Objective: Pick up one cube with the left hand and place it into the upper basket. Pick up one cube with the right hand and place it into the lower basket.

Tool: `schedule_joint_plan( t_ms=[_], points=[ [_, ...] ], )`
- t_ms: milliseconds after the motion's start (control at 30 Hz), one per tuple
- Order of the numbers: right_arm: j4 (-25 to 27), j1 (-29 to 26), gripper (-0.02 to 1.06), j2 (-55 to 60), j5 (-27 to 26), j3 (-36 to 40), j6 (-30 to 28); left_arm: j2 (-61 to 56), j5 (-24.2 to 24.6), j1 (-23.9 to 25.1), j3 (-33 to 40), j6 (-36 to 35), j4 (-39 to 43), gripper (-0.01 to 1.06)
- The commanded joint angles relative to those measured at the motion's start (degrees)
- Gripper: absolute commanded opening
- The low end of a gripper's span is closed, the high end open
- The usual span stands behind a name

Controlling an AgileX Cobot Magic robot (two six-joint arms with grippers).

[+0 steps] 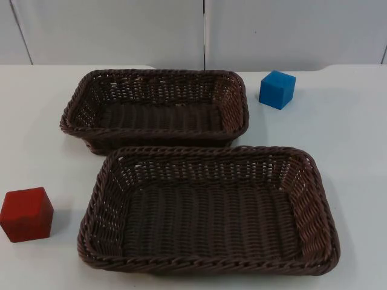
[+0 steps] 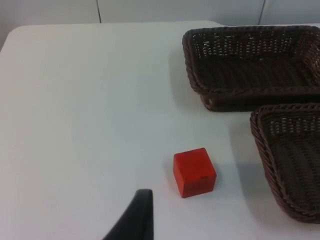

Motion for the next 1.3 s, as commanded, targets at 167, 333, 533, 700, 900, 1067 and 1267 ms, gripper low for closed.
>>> schedule_joint_plan(
  t_ms=[167,333,533,700,900,1067,1267],
  points=[
    [-0.19,-0.30,1.05,-0.18,-0.34,0.12,0.11,4.47,-2.28,0.16,-0.27,0.00,-2.03,1.05],
    [-0.19,-0.30,1.05,-0.18,-0.34,0.12,0.11,10.09,-6.38,0.16,-0.27,0.00,-2.84,1.05],
    [-0.19,-0.30,1.05,-0.18,-0.34,0.12,0.11,15.76,-11.44,0.16,-0.27,3.33,-5.32,1.05],
    [-0.19,-0.30,1.05,-0.18,-0.34,0.12,0.11,20.03,-14.20,0.16,-0.27,6.70,-8.10,1.05],
    [-0.19,-0.30,1.05,-0.18,-0.34,0.12,0.11,24.35,-17.13,0.16,-0.27,12.32,-14.65,1.05],
    [-0.19,-0.30,1.05,-0.18,-0.34,0.12,0.11,27.61,-19.29,0.16,-0.27,14.71,-17.12,1.05],
    [-0.19,-0.30,1.05,-0.18,-0.34,0.12,0.11,32.16,-19.69,0.16,-0.27,18.42,-22.64,1.05]
  ],
)
